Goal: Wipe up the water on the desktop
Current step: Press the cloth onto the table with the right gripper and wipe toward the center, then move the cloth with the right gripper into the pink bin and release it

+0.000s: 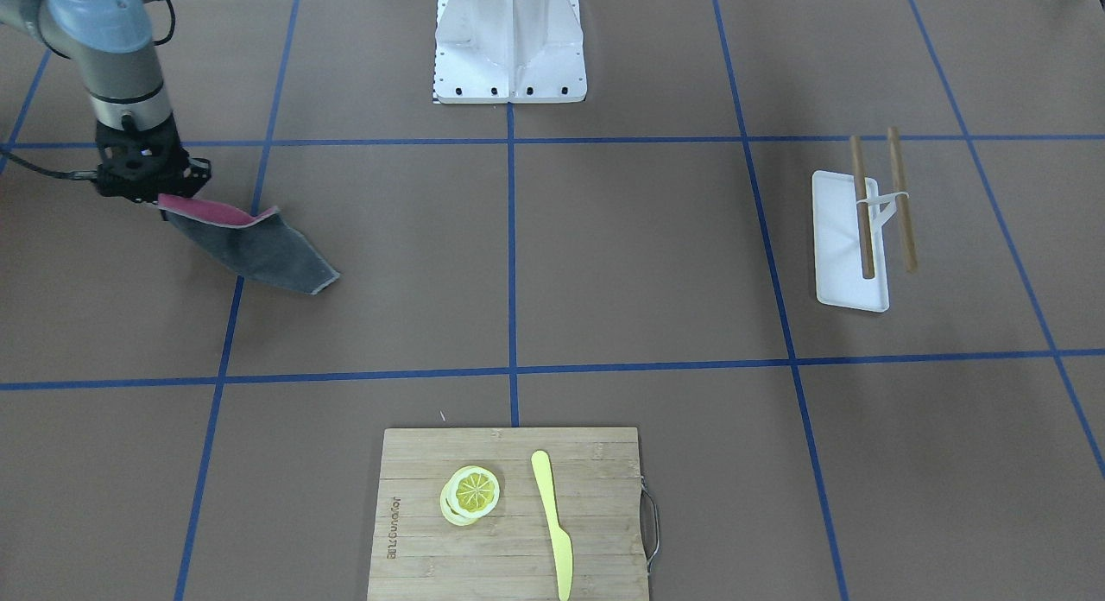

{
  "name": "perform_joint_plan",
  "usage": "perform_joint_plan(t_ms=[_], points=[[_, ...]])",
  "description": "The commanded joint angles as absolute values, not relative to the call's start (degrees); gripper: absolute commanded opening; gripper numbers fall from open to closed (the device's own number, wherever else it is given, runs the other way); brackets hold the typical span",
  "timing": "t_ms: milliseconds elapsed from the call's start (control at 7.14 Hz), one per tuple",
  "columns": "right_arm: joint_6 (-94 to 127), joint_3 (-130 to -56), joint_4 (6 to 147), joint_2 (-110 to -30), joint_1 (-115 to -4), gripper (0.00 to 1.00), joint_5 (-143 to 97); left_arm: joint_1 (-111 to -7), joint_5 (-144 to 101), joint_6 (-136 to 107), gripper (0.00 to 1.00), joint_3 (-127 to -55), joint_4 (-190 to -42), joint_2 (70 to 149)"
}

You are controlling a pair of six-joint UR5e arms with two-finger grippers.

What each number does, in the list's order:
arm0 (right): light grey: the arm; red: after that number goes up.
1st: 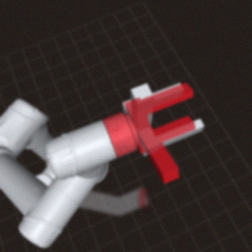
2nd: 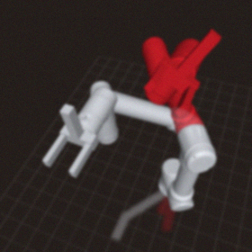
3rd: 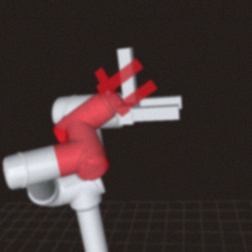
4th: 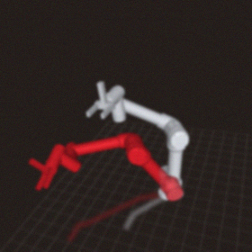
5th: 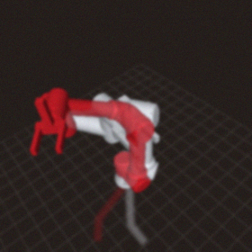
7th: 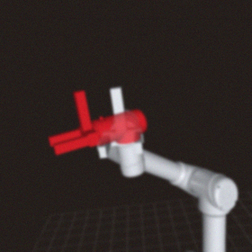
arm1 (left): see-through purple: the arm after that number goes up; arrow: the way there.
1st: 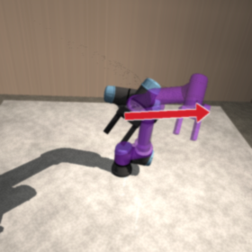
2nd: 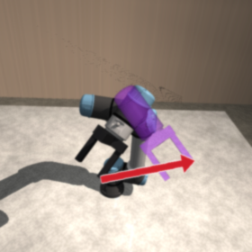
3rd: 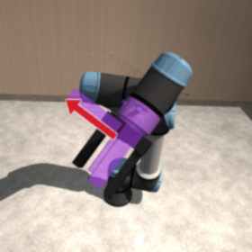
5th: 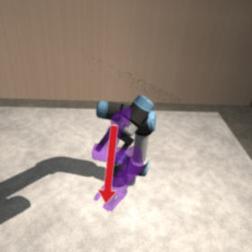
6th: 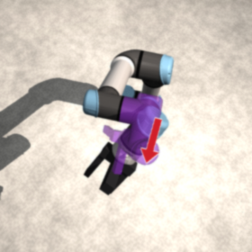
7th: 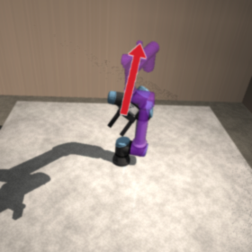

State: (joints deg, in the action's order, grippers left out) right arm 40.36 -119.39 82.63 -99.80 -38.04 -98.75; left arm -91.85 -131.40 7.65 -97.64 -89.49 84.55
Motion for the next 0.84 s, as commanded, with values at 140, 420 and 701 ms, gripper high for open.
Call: perform_joint_plan(t_ms=[140,420,701], points=[[15.4,-119.9,82.6,-106.0,-60.2,0.00,-108.0,-91.8,-131.4,7.6,0.99,-97.6,-89.5,84.6],[11.1,-122.0,83.5,-104.0,-76.1,0.00,-126.2,-91.8,-131.4,7.6,0.99,-97.7,-89.6,84.6],[-2.3,-121.7,84.8,-107.7,-87.2,0.00,-134.5,-91.8,-131.4,7.6,0.99,-97.7,-89.6,84.6]])
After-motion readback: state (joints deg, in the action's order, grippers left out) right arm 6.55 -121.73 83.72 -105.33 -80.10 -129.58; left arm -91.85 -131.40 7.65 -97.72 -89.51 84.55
